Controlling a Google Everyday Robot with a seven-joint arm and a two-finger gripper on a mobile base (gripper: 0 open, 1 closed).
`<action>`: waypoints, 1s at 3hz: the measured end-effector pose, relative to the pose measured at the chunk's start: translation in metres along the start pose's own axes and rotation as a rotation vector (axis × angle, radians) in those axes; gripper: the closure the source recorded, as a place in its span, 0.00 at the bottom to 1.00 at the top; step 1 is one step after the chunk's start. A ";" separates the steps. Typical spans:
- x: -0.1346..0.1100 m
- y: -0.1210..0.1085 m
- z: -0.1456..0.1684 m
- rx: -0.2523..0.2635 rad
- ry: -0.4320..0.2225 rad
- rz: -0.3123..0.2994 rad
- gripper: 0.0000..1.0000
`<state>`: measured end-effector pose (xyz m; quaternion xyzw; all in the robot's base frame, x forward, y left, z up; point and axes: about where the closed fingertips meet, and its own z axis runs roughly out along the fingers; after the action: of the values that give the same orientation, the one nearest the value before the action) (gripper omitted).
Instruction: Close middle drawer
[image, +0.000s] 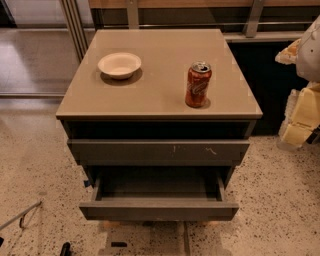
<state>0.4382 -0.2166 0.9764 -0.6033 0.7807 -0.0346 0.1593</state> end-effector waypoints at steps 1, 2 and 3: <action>0.000 0.000 0.000 0.000 0.000 0.000 0.00; -0.001 0.005 0.013 -0.008 -0.033 0.001 0.26; 0.010 0.024 0.069 -0.041 -0.081 0.034 0.50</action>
Offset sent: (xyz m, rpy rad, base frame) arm 0.0000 0.0001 -0.0193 0.0392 0.0115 -0.0022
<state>0.4338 -0.2103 0.9036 -0.5940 0.7843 0.0087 0.1789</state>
